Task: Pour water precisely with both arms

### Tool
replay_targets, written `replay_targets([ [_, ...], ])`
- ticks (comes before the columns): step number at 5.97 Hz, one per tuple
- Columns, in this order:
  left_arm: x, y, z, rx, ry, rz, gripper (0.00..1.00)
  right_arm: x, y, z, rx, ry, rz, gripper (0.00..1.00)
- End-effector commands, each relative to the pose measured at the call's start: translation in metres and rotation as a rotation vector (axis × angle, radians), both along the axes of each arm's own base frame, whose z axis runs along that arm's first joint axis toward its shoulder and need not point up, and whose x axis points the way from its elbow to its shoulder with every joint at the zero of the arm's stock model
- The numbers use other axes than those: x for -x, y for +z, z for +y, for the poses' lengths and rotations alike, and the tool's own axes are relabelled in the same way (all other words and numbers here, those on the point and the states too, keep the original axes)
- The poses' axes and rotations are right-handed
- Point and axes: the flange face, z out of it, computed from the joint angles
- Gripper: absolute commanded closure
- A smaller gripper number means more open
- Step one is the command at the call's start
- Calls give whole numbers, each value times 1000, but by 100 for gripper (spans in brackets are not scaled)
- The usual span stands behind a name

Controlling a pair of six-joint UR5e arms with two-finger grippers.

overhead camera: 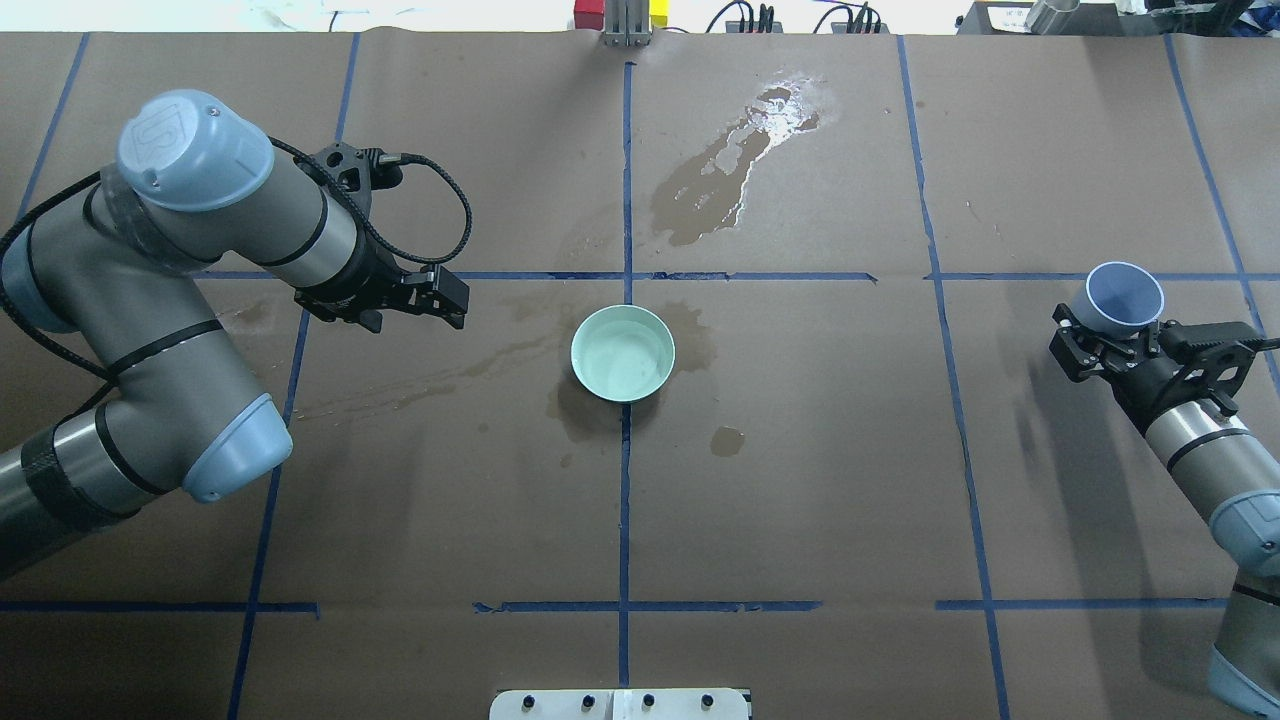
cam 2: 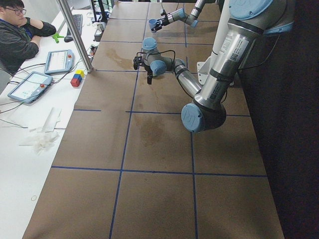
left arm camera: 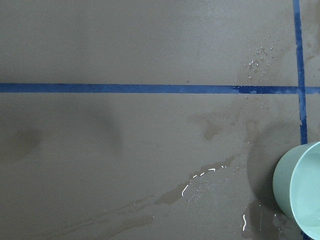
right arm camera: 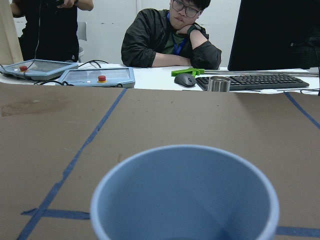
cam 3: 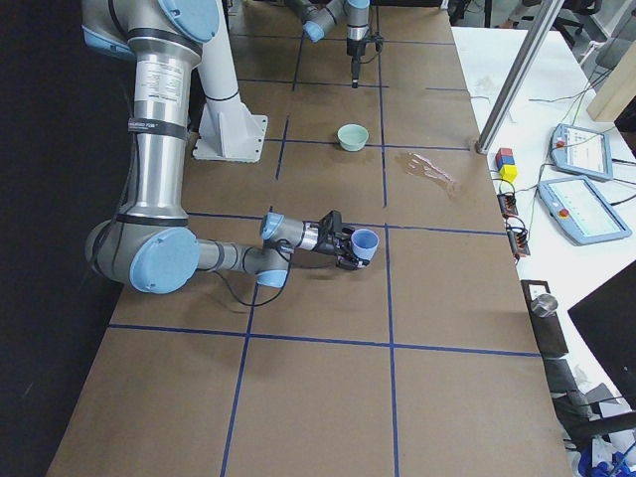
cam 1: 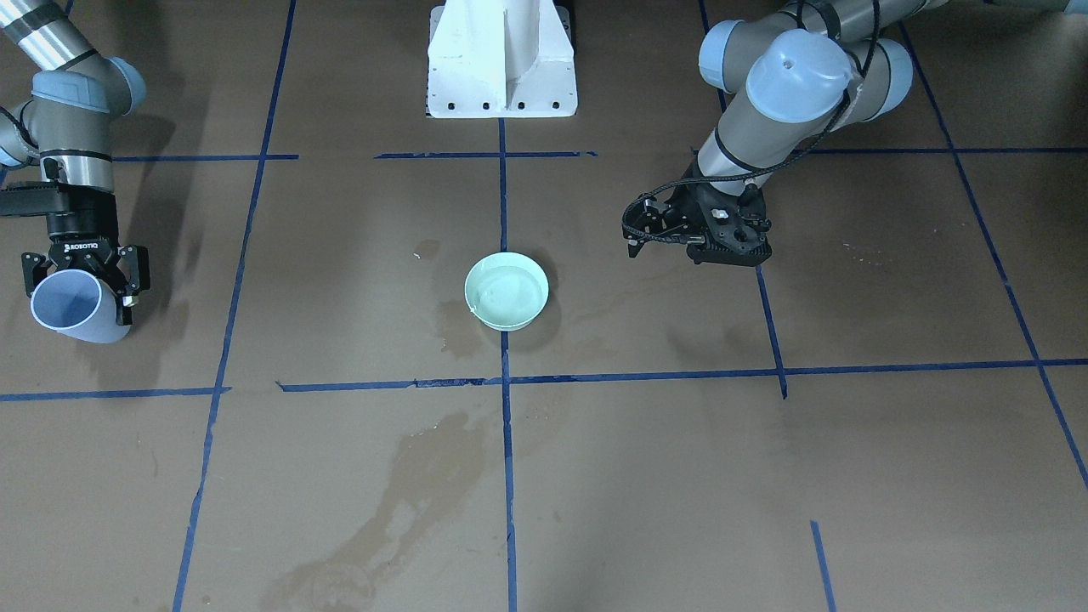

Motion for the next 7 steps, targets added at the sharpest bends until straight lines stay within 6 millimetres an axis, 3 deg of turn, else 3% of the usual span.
replay_targets([
  [1,0,0,0,0,0,0,0,-6,5,1,5,5,9,90],
  [3,0,0,0,0,0,0,0,-5,6,2,15,9,-15,68],
  [6,0,0,0,-1,1,0,0,-5,6,3,16,7,-14,51],
  [7,0,1,0,0,1,-1,0,-5,12,3,20,9,-5,39],
])
